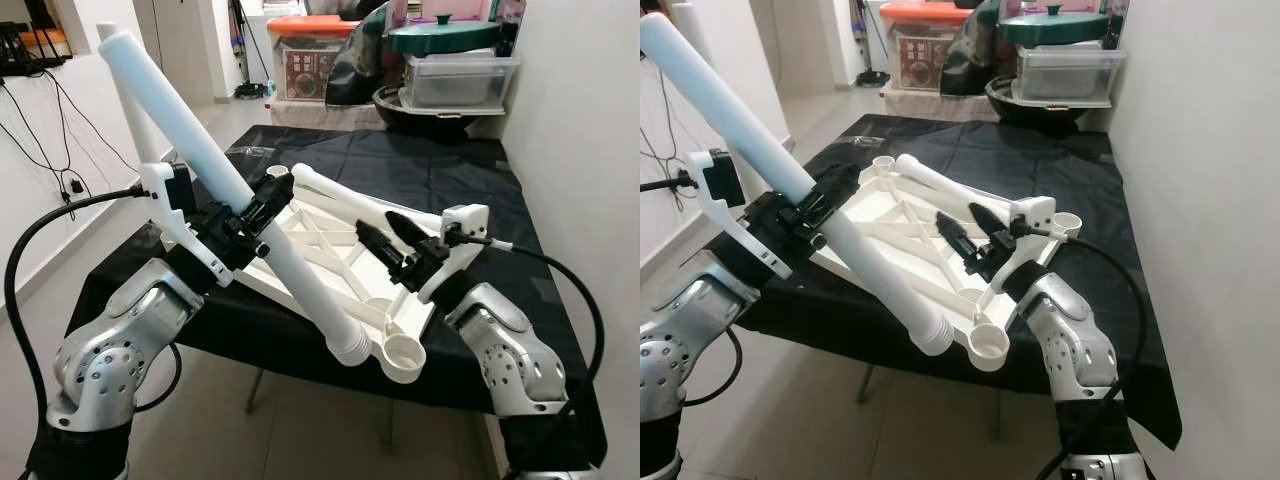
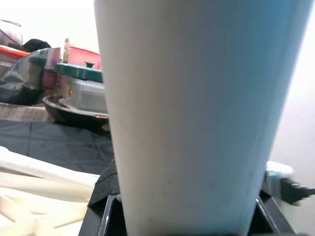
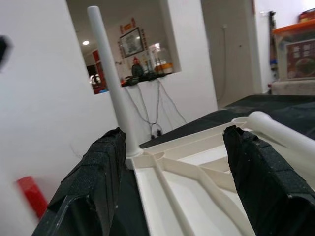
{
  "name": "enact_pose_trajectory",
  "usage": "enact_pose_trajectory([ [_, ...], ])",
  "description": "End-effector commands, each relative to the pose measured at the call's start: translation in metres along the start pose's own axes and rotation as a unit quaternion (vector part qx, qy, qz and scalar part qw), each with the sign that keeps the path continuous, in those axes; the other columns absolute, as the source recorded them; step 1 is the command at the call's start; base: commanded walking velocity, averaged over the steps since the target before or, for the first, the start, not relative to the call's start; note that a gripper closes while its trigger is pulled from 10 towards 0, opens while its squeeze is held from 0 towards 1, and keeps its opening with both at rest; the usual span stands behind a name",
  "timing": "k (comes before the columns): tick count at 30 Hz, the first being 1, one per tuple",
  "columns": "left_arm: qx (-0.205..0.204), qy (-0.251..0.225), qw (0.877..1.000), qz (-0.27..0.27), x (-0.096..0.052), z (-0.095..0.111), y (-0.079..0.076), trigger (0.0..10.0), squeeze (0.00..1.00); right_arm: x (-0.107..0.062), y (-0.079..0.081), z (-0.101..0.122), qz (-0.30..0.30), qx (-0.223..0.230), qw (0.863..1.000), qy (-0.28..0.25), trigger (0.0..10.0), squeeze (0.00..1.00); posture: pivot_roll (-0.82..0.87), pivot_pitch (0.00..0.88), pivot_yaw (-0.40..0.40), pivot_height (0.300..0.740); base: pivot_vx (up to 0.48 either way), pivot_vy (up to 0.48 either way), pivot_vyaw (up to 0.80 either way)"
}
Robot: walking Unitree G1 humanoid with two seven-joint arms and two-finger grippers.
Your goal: Building children table
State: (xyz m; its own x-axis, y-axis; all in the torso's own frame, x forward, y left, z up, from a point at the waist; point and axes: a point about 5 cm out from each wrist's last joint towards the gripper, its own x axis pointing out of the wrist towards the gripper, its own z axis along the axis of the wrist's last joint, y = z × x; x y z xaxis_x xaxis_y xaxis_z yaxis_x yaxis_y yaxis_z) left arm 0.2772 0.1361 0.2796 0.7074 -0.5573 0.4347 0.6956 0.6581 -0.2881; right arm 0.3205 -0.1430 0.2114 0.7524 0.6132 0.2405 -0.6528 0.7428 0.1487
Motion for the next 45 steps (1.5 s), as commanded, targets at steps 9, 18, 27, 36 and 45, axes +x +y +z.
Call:
enact_pose_trajectory([
  [9, 0.046, -0.017, 0.999, -0.019, 0.012, 0.012, -0.003, 10.0, 0.00, 0.003, 0.003, 0.002, -0.019, 0.002, 1.000, -0.018, 10.0, 0.00, 0.04, 0.000, -0.008, 0.740, 0.000, 0.000, -0.79],
  [18, 0.080, -0.047, 0.995, -0.041, 0.026, 0.036, -0.005, 10.0, 0.00, 0.010, 0.007, 0.016, -0.016, -0.009, 0.999, -0.046, 10.0, 0.00, 0.04, 0.000, 0.004, 0.740, 0.000, 0.000, -0.79],
  [27, 0.089, -0.025, 0.995, -0.040, 0.029, 0.024, -0.001, 10.0, 0.00, 0.010, 0.005, 0.018, -0.028, -0.020, 0.998, -0.046, 10.0, 0.00, 0.04, 0.000, 0.005, 0.740, 0.000, 0.000, -0.79],
  [36, 0.101, -0.011, 0.994, -0.039, 0.028, 0.024, 0.009, 10.0, 0.00, 0.009, 0.002, 0.019, -0.016, -0.040, 0.999, -0.028, 10.0, 0.00, 0.04, 0.000, 0.000, 0.740, 0.000, 0.000, -0.44],
  [45, 0.113, 0.031, 0.990, -0.078, 0.029, 0.022, 0.026, 10.0, 0.00, -0.006, -0.008, 0.021, 0.092, -0.054, 0.993, 0.045, 10.0, 1.00, 0.05, 0.000, -0.010, 0.740, 0.000, 0.000, 0.00],
])
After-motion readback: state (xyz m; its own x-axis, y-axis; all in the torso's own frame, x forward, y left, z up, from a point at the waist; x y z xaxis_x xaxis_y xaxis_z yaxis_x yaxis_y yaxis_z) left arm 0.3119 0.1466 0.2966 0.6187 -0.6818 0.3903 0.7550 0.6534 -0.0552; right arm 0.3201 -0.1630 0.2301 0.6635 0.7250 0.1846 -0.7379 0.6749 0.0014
